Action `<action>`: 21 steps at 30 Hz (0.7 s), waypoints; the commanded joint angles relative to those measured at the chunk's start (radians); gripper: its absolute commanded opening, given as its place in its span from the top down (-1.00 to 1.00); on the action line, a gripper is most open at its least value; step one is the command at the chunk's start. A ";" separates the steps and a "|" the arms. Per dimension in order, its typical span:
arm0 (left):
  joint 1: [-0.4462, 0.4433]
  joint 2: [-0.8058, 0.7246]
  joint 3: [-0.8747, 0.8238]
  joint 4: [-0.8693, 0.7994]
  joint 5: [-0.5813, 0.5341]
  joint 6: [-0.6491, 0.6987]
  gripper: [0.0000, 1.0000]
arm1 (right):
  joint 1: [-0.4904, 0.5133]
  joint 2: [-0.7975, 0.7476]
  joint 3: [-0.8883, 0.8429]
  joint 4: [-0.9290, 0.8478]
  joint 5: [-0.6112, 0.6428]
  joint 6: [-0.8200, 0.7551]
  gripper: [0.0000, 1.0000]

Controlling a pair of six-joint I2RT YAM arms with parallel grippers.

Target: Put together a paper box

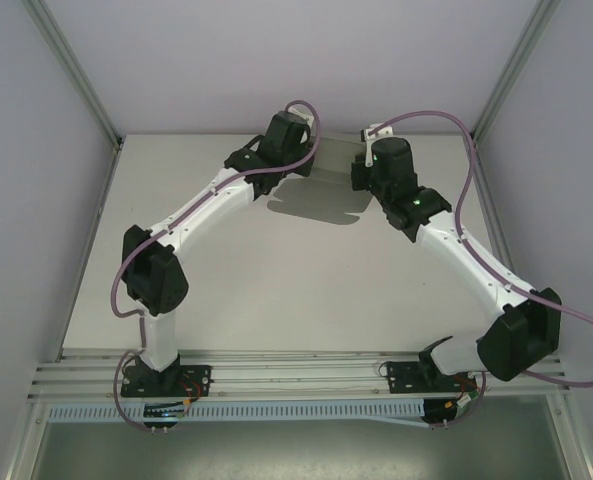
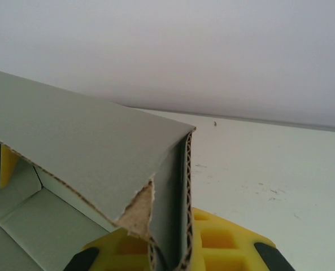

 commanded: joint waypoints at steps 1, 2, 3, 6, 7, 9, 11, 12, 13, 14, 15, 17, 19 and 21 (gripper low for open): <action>0.052 0.002 -0.031 -0.051 0.016 -0.013 0.36 | 0.000 -0.094 0.008 0.101 -0.032 0.026 1.00; 0.061 0.001 -0.033 -0.052 0.047 -0.026 0.36 | 0.001 -0.096 0.007 0.101 -0.041 0.029 1.00; 0.071 -0.003 -0.039 -0.047 0.088 -0.037 0.37 | 0.001 -0.097 0.007 0.101 -0.045 0.028 1.00; 0.086 -0.019 -0.076 -0.010 0.174 -0.051 0.34 | 0.001 -0.097 0.011 0.095 -0.042 0.027 1.00; 0.088 -0.026 -0.088 0.004 0.193 -0.049 0.31 | 0.000 -0.098 0.013 0.093 -0.042 0.024 1.00; 0.091 -0.040 -0.110 0.031 0.239 -0.041 0.26 | 0.002 -0.096 0.015 0.093 -0.045 0.022 1.00; 0.097 -0.052 -0.127 0.049 0.279 -0.047 0.24 | 0.001 -0.093 0.016 0.093 -0.050 0.024 1.00; 0.100 -0.054 -0.131 0.051 0.289 -0.053 0.24 | 0.001 -0.091 0.016 0.093 -0.050 0.024 1.00; 0.104 -0.056 -0.132 0.053 0.295 -0.056 0.23 | 0.000 -0.090 0.016 0.093 -0.053 0.024 1.00; 0.106 -0.057 -0.134 0.053 0.300 -0.057 0.23 | 0.001 -0.089 0.018 0.092 -0.054 0.025 1.00; 0.109 -0.056 -0.135 0.054 0.303 -0.061 0.22 | 0.000 -0.087 0.018 0.092 -0.056 0.025 1.00; 0.117 -0.058 -0.138 0.058 0.344 -0.068 0.22 | 0.000 -0.087 0.018 0.094 -0.056 0.026 1.00; 0.124 -0.059 -0.143 0.069 0.378 -0.077 0.20 | 0.000 -0.088 0.019 0.095 -0.056 0.025 1.00; 0.127 -0.059 -0.146 0.075 0.407 -0.079 0.15 | 0.000 -0.086 0.022 0.092 -0.056 0.024 1.00</action>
